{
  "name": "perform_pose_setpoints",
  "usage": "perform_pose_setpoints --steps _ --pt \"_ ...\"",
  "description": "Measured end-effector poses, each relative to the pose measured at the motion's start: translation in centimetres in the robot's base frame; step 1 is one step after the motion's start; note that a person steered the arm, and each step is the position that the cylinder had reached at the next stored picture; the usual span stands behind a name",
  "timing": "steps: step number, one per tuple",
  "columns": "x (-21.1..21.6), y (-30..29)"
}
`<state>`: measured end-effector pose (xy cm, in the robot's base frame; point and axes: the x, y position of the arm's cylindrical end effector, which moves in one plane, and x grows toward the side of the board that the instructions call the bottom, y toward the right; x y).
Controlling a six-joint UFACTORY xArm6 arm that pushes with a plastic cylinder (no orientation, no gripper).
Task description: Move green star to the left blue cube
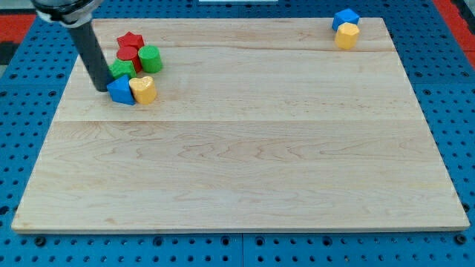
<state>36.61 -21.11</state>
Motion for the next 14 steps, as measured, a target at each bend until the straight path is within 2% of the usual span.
perform_pose_setpoints --steps 1,2,3,4,5,7,8,10,12,14 --pt "-0.3 4.0" --pt "-1.1 5.6" --pt "0.3 0.4" --pt "-0.3 -3.5" --pt "-2.4 -2.0" --pt "-3.2 8.0" --pt "-4.1 11.1" --pt "-3.9 4.4" --pt "-6.8 7.7" --pt "-7.2 14.0"
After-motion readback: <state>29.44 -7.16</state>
